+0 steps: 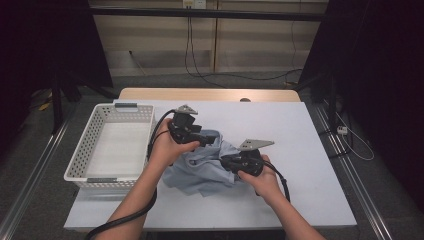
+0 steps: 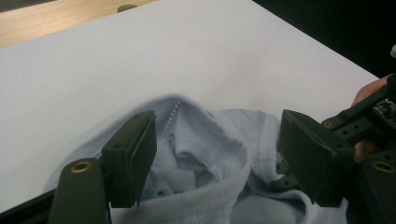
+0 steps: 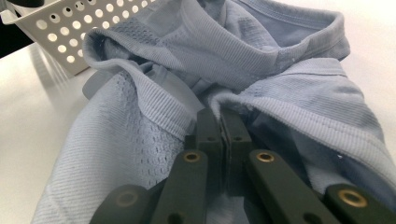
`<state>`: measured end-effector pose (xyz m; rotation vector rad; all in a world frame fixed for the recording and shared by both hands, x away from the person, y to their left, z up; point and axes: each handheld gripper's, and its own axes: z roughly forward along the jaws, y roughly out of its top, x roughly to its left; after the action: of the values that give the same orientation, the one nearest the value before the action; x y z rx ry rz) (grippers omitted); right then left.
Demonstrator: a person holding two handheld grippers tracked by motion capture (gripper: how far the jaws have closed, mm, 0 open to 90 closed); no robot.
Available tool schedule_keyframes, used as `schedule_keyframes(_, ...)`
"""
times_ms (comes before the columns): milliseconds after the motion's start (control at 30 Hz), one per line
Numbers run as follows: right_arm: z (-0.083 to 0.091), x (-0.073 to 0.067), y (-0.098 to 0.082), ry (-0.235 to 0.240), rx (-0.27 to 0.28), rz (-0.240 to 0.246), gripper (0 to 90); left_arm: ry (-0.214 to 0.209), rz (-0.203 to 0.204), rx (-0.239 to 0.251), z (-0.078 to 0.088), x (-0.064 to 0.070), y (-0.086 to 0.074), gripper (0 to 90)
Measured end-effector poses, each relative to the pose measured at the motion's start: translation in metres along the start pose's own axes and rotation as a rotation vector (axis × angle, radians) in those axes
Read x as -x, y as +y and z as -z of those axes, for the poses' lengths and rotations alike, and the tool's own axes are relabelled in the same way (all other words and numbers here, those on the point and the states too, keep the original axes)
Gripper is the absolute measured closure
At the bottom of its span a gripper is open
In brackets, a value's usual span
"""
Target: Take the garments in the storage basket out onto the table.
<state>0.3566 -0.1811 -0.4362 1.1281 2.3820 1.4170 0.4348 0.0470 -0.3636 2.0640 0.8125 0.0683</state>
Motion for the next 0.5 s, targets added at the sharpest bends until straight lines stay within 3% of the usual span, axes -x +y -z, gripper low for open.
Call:
schedule_keyframes(300, 0.001, 0.003, 0.001, 0.002, 0.004, -0.006, 89.2, -0.034, -0.019, -0.066, -0.03, 0.002, 0.0, 35.0)
schedule_keyframes(500, 0.001, 0.003, 0.0, 0.006, 0.003, -0.01, 89.2, -0.024, -0.02, -0.096, -0.04, 0.001, -0.006, 38.9)
